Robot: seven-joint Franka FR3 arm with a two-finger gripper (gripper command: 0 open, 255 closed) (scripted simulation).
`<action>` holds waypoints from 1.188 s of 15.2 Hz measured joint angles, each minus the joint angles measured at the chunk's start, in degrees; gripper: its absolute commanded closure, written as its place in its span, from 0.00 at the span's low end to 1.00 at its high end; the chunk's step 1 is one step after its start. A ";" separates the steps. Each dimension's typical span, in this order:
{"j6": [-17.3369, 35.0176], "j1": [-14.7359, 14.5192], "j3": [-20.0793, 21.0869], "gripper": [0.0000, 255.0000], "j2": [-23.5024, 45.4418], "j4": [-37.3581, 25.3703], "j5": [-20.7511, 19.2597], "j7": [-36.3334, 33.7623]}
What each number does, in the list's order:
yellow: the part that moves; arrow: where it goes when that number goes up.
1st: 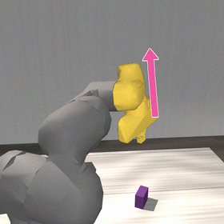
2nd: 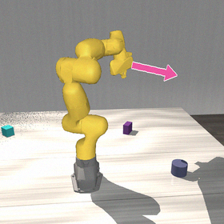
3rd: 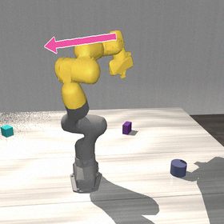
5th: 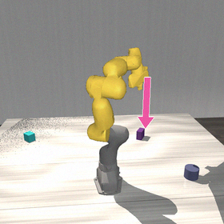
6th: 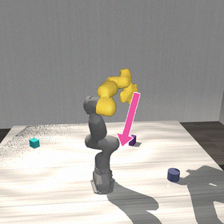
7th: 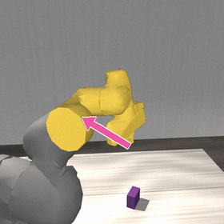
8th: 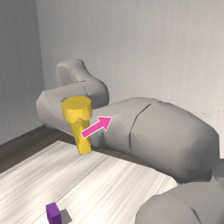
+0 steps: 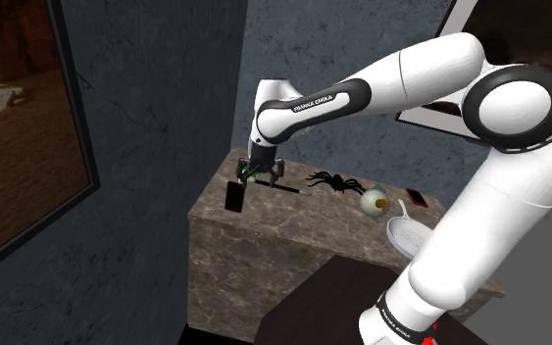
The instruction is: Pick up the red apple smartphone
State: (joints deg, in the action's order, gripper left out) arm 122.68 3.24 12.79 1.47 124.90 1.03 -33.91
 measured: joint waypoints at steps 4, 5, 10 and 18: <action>2.89 -0.52 -0.42 0.00 8.68 -7.29 -3.04 -6.65; 3.07 -0.76 -0.66 0.00 10.75 -9.46 -3.73 -8.22; 4.94 -1.55 -2.25 0.00 18.47 -16.75 -6.15 -13.33; 9.24 -1.94 -2.75 1.00 22.05 -16.08 -7.14 -14.33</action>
State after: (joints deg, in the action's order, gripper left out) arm 131.91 1.29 10.04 23.51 108.83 -6.11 -48.24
